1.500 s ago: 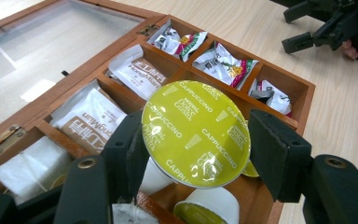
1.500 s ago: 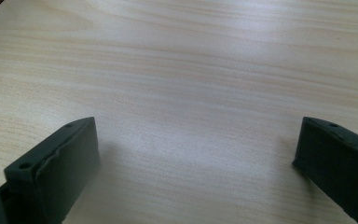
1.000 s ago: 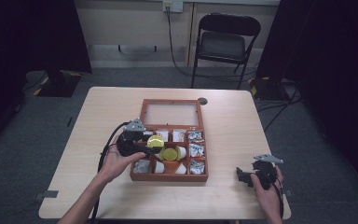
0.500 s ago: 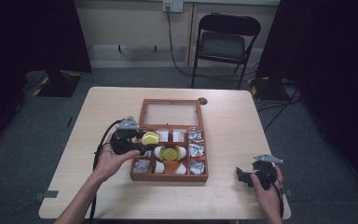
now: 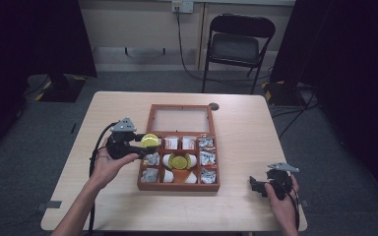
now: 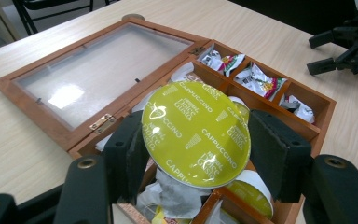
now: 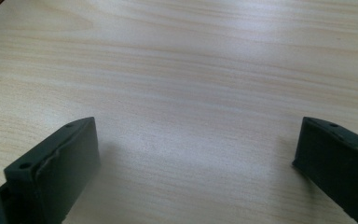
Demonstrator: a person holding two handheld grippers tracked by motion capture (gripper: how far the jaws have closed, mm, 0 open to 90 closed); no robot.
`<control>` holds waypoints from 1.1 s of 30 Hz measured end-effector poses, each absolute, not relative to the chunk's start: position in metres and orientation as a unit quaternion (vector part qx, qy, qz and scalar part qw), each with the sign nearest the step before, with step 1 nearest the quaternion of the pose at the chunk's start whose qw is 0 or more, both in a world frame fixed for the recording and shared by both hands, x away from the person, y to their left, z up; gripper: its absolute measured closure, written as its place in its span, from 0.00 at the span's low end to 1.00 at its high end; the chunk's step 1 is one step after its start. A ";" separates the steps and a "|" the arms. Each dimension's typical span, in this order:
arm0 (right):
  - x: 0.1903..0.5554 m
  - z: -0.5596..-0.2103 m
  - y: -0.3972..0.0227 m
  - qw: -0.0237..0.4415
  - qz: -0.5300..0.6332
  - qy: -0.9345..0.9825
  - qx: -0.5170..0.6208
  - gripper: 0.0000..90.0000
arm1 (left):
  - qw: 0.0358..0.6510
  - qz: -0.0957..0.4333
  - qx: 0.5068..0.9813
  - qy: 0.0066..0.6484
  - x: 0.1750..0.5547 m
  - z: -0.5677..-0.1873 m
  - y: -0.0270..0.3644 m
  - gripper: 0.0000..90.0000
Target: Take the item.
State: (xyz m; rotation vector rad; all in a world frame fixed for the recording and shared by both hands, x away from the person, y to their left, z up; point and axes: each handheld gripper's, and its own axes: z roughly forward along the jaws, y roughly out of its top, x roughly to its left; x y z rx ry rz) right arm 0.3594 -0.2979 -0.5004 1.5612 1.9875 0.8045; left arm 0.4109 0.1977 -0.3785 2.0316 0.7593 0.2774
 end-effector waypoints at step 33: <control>0.359 -0.500 -0.298 0.242 0.294 0.727 0.571 0.00 | 0.446 0.149 0.787 0.399 0.428 -0.396 0.261 0.45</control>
